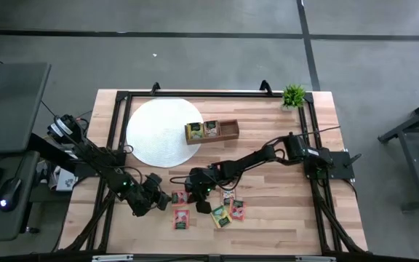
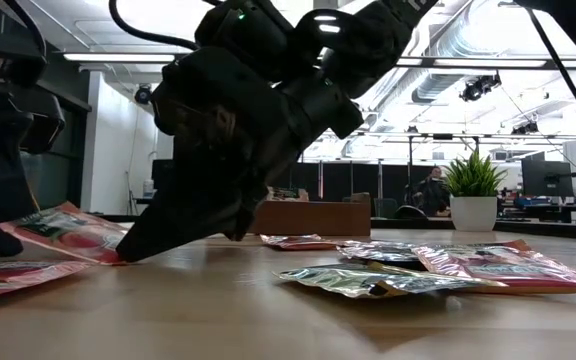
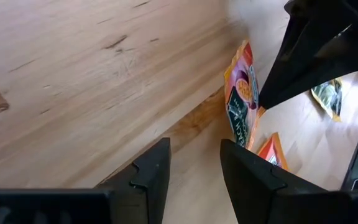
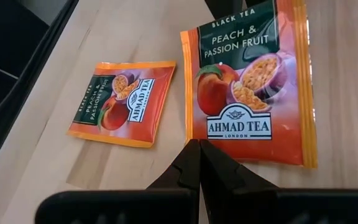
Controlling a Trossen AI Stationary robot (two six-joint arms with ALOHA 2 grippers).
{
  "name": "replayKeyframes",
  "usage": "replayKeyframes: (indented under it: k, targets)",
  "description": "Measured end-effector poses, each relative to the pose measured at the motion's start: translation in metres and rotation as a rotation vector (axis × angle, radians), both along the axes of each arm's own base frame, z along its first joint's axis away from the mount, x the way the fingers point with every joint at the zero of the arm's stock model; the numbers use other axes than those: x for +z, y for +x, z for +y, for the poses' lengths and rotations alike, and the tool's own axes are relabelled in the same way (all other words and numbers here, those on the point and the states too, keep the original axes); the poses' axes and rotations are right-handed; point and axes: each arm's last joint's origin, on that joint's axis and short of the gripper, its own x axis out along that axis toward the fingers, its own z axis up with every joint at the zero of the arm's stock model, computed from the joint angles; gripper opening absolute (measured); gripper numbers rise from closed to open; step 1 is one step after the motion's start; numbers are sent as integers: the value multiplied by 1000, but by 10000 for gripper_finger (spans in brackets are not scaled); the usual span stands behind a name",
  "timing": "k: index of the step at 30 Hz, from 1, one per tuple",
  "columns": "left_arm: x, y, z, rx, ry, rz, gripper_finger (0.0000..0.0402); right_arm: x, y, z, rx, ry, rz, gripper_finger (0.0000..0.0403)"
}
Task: Pick & Place Tea
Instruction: Put the orange tea bag into the right compartment of the wooden organizer
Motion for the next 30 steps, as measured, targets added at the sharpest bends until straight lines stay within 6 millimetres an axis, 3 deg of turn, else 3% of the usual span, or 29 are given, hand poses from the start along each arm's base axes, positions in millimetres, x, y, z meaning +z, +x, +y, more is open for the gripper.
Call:
replayKeyframes:
  k: [10, 21, 30]
  targets:
    - [5, -3, 1, -61, 22, 18, 143, -4, -4, 0, 18, -7, 59, 0]
    - [11, 3, 0, 11, 31, -100, 143, -5, -6, -1, 20, -9, 83, 0]
    - [11, 3, -1, 6, 7, -98, 143, -6, -6, 0, 20, -11, 84, 0]
